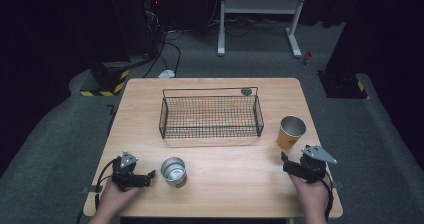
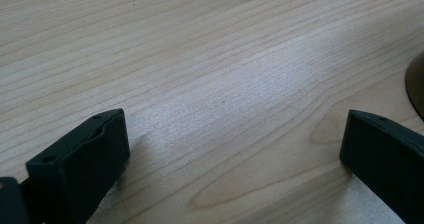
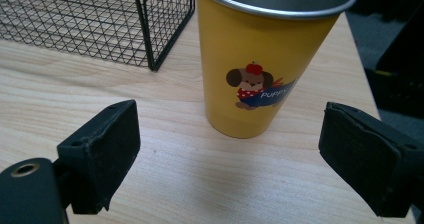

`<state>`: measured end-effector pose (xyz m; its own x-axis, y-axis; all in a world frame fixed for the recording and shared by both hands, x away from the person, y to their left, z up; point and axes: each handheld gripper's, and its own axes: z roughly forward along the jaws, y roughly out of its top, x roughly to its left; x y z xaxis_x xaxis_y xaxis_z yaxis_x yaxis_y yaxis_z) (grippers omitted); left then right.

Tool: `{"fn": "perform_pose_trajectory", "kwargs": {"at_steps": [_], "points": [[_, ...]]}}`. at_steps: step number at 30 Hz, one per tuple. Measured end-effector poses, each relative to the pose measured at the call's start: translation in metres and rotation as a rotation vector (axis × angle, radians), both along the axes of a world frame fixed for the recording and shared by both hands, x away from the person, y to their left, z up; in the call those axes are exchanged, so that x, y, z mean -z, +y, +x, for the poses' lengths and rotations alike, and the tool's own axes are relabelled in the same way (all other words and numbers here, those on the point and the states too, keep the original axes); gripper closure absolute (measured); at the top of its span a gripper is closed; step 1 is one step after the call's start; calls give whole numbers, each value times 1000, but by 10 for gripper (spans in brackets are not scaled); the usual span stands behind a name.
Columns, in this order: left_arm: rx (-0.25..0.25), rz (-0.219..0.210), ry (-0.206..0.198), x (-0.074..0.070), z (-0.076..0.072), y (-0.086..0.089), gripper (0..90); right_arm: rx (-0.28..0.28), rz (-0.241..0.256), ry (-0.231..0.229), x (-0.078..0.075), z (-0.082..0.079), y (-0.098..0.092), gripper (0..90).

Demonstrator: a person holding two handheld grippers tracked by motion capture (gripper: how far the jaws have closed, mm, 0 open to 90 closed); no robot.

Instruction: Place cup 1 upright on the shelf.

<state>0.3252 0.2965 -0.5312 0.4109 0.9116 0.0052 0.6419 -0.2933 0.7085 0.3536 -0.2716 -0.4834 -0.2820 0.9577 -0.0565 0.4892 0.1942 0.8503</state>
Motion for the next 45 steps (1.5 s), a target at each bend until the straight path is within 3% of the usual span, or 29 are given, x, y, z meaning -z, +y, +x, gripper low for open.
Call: {"fn": "perform_pose_trajectory", "kwargs": {"at_steps": [9,26,45], "points": [[0,3,-1,0,0,0,0,19,12,-2,-3,13,-3,94],[-1,7,-4,0,0,0,0,31,-11,-5,-4,31,-2,93],[1,7,-1,0,0,0,0,42,10,-18,-6,56,2,92]]}}
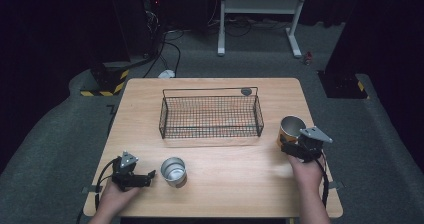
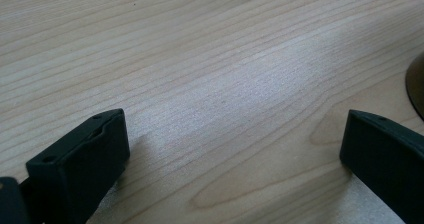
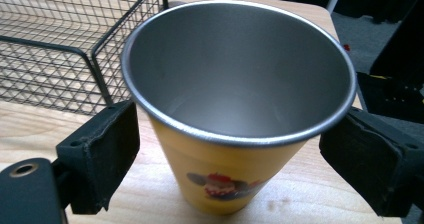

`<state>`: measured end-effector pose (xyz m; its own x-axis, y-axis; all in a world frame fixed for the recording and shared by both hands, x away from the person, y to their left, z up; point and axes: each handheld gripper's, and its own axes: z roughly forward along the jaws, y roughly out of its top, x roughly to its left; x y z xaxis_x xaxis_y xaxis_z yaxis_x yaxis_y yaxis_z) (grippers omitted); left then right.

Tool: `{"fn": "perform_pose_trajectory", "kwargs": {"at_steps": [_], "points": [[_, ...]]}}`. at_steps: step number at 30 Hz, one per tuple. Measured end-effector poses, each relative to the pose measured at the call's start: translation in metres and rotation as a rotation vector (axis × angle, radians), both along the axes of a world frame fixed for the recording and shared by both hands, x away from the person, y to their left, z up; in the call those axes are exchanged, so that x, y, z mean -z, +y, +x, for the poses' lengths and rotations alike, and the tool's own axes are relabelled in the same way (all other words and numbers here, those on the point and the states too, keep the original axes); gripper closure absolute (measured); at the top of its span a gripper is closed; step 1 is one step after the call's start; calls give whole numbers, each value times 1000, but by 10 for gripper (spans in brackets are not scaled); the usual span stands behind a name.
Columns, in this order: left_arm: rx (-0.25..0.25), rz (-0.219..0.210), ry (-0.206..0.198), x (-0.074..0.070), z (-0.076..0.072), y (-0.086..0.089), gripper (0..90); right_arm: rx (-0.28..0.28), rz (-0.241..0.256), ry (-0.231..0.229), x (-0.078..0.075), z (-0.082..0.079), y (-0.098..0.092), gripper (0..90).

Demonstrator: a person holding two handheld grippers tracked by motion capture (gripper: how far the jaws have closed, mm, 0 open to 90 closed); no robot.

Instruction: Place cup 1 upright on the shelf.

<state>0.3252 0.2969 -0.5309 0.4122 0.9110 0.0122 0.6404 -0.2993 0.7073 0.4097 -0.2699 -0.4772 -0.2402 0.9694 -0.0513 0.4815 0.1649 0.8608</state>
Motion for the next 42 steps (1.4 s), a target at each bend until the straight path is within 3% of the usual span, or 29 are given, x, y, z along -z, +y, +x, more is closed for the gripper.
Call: {"fn": "perform_pose_trajectory", "kwargs": {"at_steps": [28,42], "points": [[-2,-9,2,0,-1,0,0,13,90,-26,1,14,3,99],[-3,-9,2,0,-1,0,0,13,78,-31,4,16,3,122]]}}
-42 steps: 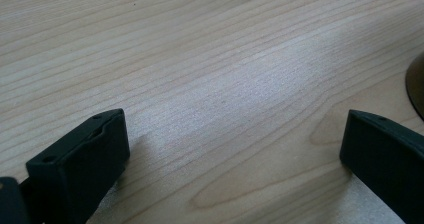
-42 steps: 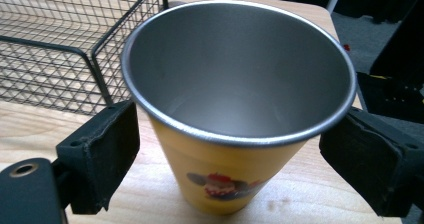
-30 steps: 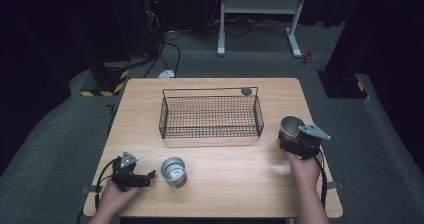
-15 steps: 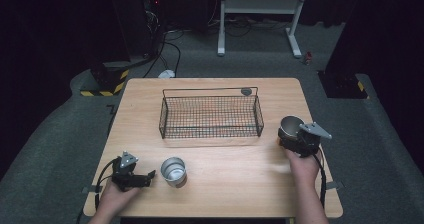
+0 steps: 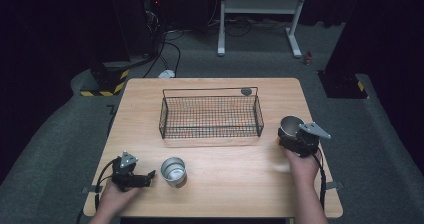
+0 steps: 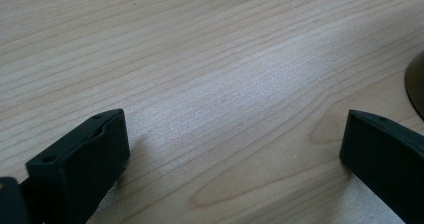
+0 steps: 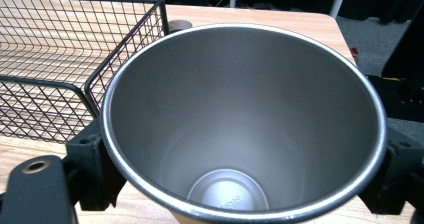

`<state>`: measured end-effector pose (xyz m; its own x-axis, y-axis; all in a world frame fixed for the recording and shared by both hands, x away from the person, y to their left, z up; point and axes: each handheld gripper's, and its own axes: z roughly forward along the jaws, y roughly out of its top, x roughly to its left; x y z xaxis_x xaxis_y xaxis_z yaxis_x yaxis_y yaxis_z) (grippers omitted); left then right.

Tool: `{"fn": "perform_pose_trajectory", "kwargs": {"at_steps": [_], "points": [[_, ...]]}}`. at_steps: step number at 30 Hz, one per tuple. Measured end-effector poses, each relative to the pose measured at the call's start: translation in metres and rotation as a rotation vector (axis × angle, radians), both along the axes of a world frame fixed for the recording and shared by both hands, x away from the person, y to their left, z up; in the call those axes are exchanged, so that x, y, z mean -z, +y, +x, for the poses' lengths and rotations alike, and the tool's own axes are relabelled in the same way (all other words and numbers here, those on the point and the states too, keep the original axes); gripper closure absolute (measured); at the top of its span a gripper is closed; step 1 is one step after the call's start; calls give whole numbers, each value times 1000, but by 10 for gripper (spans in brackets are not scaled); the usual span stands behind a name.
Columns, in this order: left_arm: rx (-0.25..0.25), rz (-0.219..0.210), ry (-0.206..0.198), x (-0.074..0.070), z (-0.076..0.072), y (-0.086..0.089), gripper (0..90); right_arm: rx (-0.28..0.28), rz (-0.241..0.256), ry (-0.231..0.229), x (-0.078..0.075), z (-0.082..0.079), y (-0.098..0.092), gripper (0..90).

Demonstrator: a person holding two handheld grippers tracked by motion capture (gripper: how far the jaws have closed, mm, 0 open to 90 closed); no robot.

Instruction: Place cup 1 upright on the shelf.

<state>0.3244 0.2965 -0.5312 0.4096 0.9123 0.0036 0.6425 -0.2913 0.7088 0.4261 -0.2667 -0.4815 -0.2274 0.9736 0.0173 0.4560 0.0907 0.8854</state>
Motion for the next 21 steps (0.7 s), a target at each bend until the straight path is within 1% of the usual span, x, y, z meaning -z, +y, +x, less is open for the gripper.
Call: {"fn": "perform_pose_trajectory", "kwargs": {"at_steps": [10,12,18,21], "points": [[0,0,0,0,0,0,0,4,1,1,-1,-3,1,134],[0,0,0,0,0,0,0,-1,-10,-8,-2,-5,1,135],[-1,0,0,0,0,0,0,-7,-15,-36,-8,-12,0,135],[-1,0,0,0,0,0,0,-13,-15,-41,-11,-16,1,135]]}}
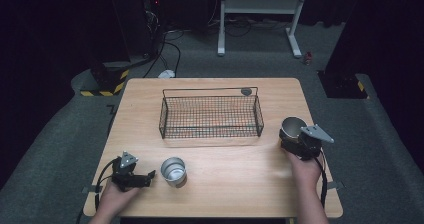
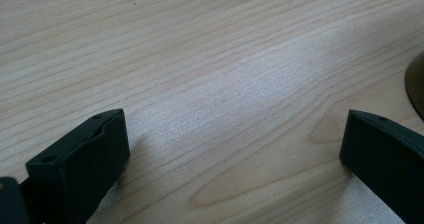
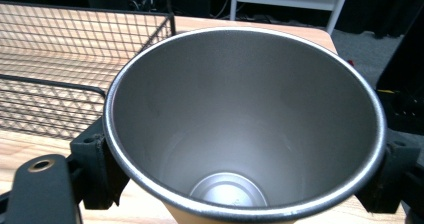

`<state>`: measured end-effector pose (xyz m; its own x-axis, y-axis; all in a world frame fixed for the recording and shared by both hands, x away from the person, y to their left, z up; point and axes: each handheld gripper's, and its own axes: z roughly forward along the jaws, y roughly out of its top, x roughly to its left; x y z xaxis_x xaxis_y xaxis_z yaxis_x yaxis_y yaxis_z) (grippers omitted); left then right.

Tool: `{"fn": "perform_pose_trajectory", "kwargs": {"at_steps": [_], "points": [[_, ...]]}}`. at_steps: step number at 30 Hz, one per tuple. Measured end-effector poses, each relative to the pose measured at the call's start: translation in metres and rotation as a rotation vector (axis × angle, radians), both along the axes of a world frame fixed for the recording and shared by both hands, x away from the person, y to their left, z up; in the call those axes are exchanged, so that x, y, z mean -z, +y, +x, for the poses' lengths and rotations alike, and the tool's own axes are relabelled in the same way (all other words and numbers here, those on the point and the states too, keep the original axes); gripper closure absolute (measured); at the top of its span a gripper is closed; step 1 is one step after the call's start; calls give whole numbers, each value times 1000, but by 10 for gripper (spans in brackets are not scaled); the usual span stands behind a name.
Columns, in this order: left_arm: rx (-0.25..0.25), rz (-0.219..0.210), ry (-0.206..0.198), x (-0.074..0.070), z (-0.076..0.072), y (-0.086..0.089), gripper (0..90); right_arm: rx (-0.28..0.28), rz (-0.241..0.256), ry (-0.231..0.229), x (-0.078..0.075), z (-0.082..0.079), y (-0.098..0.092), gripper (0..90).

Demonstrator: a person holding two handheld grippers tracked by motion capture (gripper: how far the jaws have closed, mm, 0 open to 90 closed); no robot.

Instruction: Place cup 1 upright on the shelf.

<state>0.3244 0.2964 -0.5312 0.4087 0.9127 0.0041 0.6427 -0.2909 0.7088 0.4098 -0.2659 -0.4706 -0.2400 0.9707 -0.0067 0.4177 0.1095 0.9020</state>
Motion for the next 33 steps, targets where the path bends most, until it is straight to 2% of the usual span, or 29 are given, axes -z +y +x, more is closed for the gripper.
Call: {"fn": "perform_pose_trajectory", "kwargs": {"at_steps": [16,33], "points": [[-1,0,0,0,0,0,0,-27,-6,-43,-14,-25,11,136],[-1,0,1,0,0,0,0,-91,-1,-80,-23,-40,40,136]]}}
